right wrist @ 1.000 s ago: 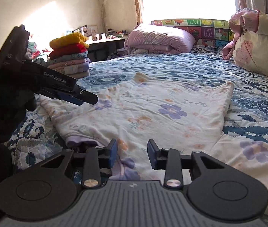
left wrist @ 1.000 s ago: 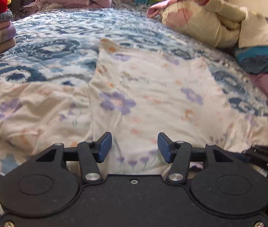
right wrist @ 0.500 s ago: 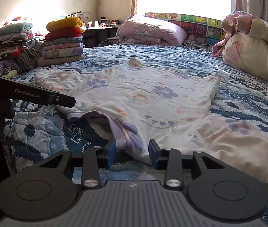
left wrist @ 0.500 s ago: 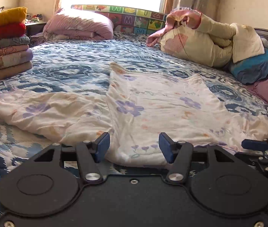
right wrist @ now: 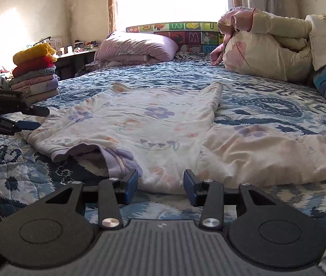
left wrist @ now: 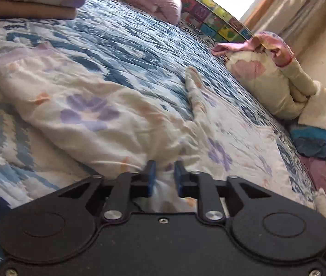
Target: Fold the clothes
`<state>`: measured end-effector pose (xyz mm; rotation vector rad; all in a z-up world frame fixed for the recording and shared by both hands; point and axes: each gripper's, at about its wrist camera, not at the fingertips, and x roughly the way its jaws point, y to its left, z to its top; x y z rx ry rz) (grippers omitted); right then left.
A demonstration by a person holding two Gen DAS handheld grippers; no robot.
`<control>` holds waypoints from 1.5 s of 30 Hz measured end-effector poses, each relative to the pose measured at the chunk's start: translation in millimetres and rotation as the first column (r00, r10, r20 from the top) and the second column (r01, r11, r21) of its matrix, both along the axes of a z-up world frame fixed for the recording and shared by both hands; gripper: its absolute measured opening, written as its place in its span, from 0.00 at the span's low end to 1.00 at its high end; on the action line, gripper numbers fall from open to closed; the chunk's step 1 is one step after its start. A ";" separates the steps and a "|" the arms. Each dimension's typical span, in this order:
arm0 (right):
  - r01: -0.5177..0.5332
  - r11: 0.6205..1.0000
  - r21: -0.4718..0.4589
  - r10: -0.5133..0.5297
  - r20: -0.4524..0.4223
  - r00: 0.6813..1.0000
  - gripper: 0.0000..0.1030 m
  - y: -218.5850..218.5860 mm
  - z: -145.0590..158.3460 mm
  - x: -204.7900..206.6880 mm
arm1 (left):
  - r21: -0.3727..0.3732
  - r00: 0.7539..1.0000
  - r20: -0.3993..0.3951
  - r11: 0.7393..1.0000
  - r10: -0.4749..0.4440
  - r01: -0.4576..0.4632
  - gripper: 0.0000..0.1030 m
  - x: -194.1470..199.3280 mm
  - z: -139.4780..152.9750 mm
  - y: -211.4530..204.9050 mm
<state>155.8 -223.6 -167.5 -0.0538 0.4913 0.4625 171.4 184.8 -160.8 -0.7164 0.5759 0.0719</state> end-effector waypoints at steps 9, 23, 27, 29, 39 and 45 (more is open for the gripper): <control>-0.167 0.984 -0.063 0.172 0.088 0.981 0.37 101.6 28.8 -15.8 | 0.006 0.928 -0.016 0.928 0.372 -0.372 0.42 -57.6 12.2 80.8; -0.307 0.938 -0.161 0.298 -0.079 0.951 0.22 239.1 9.9 24.1 | 0.015 0.954 0.055 0.955 0.294 -0.296 0.08 -16.8 13.9 127.3; -0.315 0.929 -0.195 0.306 -0.078 0.949 0.23 245.2 10.3 16.6 | 0.035 0.941 0.007 0.941 0.337 -0.337 0.10 -22.0 9.0 129.2; -0.320 0.925 -0.207 0.311 -0.074 0.947 0.24 248.1 9.7 11.6 | 0.045 0.933 -0.017 0.933 0.359 -0.358 0.21 -24.6 6.5 130.1; -0.338 0.905 -0.260 0.335 -0.056 0.940 0.27 261.9 6.8 -13.6 | 0.048 0.978 0.076 0.979 0.196 -0.200 0.27 11.2 10.6 82.7; -0.344 0.920 -0.190 0.331 -0.095 0.939 0.34 253.5 13.2 5.6 | -0.382 0.988 -0.021 0.912 0.155 -0.151 0.07 33.6 -43.2 104.0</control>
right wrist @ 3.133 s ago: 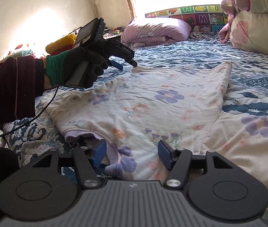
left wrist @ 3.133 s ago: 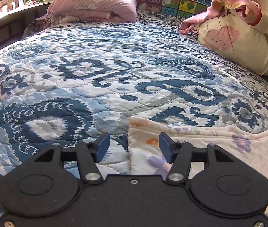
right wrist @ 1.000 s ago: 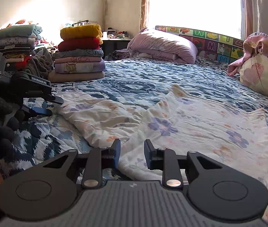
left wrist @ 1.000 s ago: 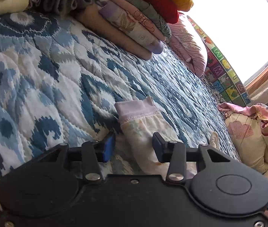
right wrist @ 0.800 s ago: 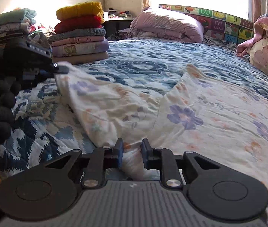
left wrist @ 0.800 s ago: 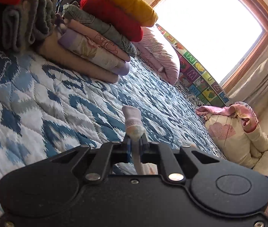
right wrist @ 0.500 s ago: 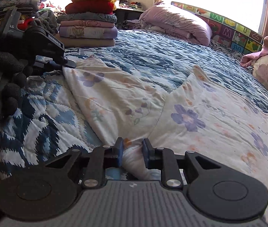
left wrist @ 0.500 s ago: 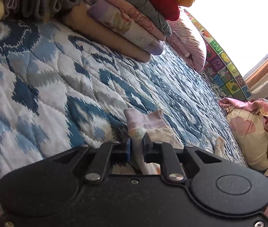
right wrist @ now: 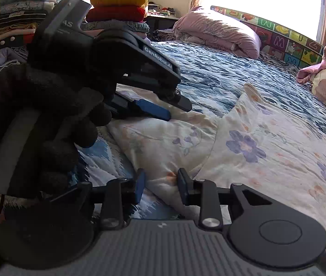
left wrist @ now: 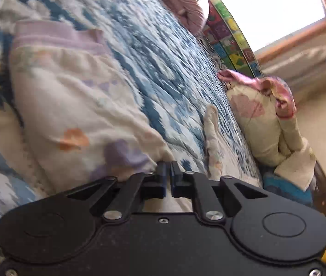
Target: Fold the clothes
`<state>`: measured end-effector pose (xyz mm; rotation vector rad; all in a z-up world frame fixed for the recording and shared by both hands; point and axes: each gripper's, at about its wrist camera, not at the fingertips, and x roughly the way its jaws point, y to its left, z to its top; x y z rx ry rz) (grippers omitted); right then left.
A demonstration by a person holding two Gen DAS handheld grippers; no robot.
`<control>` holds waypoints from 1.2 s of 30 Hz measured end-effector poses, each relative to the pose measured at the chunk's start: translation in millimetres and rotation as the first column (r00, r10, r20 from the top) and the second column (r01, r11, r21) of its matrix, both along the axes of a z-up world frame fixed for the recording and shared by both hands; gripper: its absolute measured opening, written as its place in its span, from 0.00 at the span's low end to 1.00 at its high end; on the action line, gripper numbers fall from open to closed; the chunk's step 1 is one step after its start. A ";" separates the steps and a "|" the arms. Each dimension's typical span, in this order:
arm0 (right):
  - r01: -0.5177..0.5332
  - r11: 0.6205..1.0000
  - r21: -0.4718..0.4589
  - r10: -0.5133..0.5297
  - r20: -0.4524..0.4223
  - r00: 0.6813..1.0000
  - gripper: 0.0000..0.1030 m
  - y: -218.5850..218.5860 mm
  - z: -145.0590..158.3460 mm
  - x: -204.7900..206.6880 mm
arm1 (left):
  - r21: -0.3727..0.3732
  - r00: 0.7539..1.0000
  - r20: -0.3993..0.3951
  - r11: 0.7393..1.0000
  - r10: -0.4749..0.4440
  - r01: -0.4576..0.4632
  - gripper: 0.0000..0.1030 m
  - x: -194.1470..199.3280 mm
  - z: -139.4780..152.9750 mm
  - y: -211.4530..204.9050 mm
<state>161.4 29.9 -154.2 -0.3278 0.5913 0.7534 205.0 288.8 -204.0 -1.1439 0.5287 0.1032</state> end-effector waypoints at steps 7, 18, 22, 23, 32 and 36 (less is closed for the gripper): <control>0.012 1.000 0.016 -0.012 -0.029 1.000 0.39 -39.3 9.0 -23.5 | 0.000 0.947 0.108 0.953 0.302 -0.304 0.46 -33.7 27.3 17.1; 0.440 0.837 0.325 -0.364 -0.269 0.892 0.39 -236.9 7.0 -60.2 | 0.166 0.964 0.199 0.975 -0.178 0.146 0.93 4.4 63.7 -102.5; 0.690 0.601 0.404 -0.565 -0.396 0.724 0.40 -324.3 -3.7 -41.0 | 0.404 0.865 0.214 0.847 -0.454 0.345 0.90 16.0 89.5 -191.5; 0.737 0.525 0.425 -0.599 -0.430 0.675 0.44 -344.1 -5.3 -38.2 | 0.467 0.829 0.209 0.798 -0.518 0.381 0.79 16.0 96.0 -215.9; 0.860 0.175 0.479 -0.695 -0.559 0.453 0.54 -416.0 -27.1 17.3 | 0.696 0.618 -0.008 0.439 -0.786 0.568 0.46 25.7 58.8 -377.1; 0.876 0.023 0.482 -0.706 -0.612 0.356 0.48 -444.5 -37.1 43.0 | 0.722 0.593 -0.149 0.323 -0.791 0.613 0.44 39.9 30.7 -394.4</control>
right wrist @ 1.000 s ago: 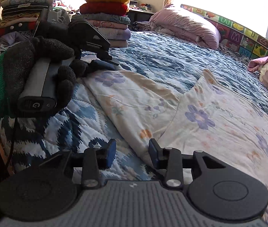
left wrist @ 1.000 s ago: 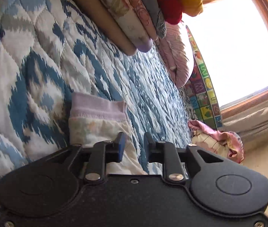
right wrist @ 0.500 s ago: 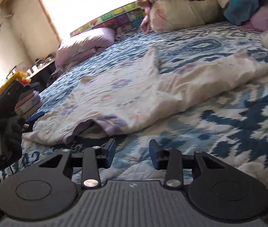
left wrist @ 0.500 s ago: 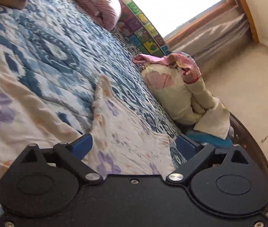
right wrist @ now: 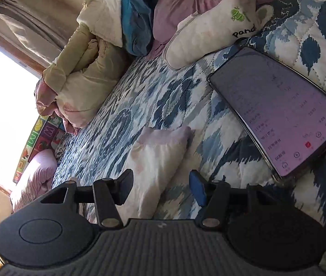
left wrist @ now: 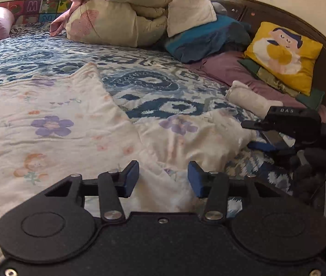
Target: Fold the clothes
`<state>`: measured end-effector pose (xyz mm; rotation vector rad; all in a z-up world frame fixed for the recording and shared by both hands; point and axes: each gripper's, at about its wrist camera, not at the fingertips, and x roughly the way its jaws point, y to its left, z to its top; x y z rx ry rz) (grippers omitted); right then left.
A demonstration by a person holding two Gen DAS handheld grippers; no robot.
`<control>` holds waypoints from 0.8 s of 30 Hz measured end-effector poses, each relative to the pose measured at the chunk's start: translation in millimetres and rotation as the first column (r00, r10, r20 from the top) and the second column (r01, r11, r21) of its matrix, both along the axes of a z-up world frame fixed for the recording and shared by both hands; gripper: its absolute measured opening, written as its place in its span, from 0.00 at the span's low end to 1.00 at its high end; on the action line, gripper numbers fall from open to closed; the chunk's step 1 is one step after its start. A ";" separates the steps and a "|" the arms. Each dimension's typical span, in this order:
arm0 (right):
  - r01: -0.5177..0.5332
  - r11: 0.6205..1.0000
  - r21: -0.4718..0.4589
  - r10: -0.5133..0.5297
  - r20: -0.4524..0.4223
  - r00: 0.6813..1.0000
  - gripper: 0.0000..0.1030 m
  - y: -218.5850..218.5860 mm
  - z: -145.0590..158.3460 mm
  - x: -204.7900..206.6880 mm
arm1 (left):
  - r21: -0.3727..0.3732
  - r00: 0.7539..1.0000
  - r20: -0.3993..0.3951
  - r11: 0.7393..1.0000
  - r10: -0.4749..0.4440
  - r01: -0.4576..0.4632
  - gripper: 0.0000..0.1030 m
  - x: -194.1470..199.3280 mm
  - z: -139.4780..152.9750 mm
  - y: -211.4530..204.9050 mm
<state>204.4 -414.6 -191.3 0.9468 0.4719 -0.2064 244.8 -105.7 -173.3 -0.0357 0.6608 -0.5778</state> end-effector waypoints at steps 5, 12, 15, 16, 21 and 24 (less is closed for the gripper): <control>-0.005 0.993 -0.116 0.012 0.054 0.998 0.08 -6.0 9.4 21.9 | 0.012 0.999 -0.035 1.000 -0.026 0.027 0.44 0.2 0.6 1.7; -0.044 0.976 -0.211 0.022 -0.103 0.994 0.12 -5.8 5.2 56.0 | -0.059 0.998 -0.047 0.998 -0.033 0.030 0.45 -7.3 9.8 11.7; -0.030 0.970 -0.241 0.017 -0.055 0.998 0.28 8.2 10.3 43.5 | -0.126 0.999 -0.041 0.992 0.014 -0.019 0.55 -3.5 21.5 28.7; -0.025 0.968 -0.250 0.016 -0.039 0.999 0.29 12.9 12.1 39.4 | -0.153 0.998 -0.042 0.987 0.040 -0.046 0.55 -1.7 25.3 36.8; -0.156 0.914 -0.375 0.195 0.068 0.979 0.29 64.3 38.3 2.0 | -0.305 0.967 -0.125 0.918 0.223 -0.252 0.57 14.8 31.5 93.1; -0.325 0.845 -0.425 0.393 0.080 0.916 0.29 106.4 35.6 0.1 | -0.411 0.932 -0.228 0.840 0.281 -0.354 0.58 22.8 26.3 125.2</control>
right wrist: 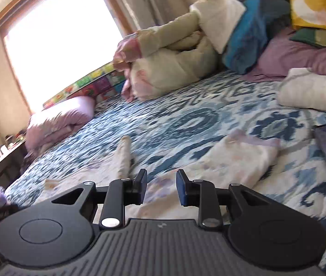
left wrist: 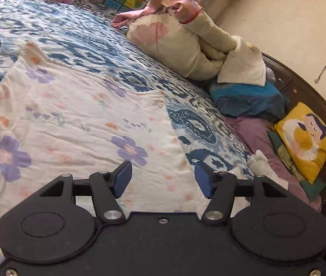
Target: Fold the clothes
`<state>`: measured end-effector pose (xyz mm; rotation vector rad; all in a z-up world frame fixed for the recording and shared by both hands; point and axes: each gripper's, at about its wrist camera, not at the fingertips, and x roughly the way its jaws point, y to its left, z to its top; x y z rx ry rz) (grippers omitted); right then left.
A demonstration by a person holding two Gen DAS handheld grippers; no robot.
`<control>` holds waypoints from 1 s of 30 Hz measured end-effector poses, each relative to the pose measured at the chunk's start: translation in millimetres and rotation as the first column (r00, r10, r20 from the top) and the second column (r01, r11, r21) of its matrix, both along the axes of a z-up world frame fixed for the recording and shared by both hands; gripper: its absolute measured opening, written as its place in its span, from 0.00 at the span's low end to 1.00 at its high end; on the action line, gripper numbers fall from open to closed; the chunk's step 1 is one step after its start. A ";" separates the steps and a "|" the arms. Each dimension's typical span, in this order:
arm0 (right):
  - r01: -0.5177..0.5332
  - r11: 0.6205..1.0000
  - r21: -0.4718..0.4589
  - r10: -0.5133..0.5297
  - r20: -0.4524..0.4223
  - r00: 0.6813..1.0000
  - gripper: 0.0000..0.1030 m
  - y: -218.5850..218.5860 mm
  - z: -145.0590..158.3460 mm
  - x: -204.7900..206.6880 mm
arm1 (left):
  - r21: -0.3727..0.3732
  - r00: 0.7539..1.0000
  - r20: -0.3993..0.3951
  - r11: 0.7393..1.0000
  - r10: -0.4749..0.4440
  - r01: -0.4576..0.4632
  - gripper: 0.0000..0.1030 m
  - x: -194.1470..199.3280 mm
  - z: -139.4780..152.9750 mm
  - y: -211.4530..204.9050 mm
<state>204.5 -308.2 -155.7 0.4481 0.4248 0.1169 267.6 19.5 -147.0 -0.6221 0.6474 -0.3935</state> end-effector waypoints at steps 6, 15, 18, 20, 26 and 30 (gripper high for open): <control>-0.241 0.961 -0.133 0.218 -0.166 0.962 0.25 62.6 -28.8 16.7 | -0.035 0.991 -0.135 0.999 -0.009 0.005 0.58 12.9 -29.4 4.1; -0.214 0.972 -0.092 0.196 -0.171 0.966 0.28 51.1 -8.0 -6.2 | 0.165 0.996 -0.057 0.984 -0.063 0.071 0.85 -4.5 -6.7 -23.1; -0.181 0.982 -0.055 0.167 -0.195 0.966 0.28 40.5 -6.7 -19.7 | 0.248 0.996 -0.052 0.966 -0.068 0.079 0.97 -11.3 -0.3 -35.7; -0.158 0.987 -0.031 0.148 -0.212 0.966 0.39 33.4 -5.8 -28.7 | 0.289 0.996 -0.054 0.954 -0.069 0.082 0.97 -15.2 2.3 -42.2; -0.129 0.992 -0.003 0.124 -0.236 0.964 0.51 17.2 -28.3 -45.3 | 0.382 0.996 -0.071 0.921 -0.045 0.068 0.97 -17.9 -6.4 -48.5; -0.125 0.990 0.069 0.137 -0.210 0.968 0.68 15.1 -30.9 -45.1 | 0.457 0.996 -0.077 0.887 -0.036 0.067 0.97 -17.5 -9.0 -57.4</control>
